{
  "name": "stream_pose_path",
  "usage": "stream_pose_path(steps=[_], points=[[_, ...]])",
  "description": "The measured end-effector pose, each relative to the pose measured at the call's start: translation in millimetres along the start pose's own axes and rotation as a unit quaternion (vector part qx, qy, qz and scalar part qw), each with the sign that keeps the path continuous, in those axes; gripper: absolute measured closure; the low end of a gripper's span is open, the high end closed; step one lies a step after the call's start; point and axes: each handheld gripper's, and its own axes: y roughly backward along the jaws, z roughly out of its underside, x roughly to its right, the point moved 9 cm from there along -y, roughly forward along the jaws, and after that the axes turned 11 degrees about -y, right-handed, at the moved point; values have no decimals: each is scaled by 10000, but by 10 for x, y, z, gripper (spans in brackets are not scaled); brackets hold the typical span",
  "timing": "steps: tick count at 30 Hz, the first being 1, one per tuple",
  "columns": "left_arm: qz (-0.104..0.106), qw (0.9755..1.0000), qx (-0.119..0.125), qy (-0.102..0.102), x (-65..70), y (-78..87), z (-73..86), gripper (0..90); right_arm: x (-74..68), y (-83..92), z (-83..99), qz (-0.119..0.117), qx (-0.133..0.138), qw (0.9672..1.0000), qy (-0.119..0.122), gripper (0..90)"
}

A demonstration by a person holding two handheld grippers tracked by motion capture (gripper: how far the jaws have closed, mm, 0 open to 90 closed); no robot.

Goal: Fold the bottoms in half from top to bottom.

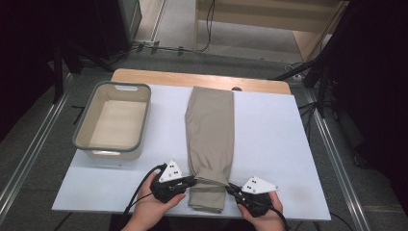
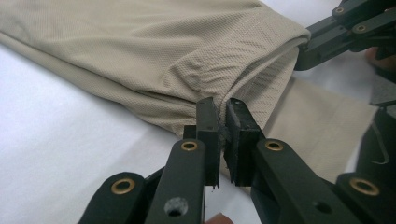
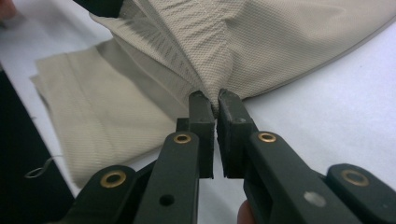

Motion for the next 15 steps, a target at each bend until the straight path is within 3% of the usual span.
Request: stream_pose_path(steps=[6,15], points=[[96,9999,104,21,118,119,-17,856,-115,139,-23,-144,100,9998,12,837],[244,9996,128,-34,374,336,20,856,-359,357,101,-302,108,9995,60,836]])
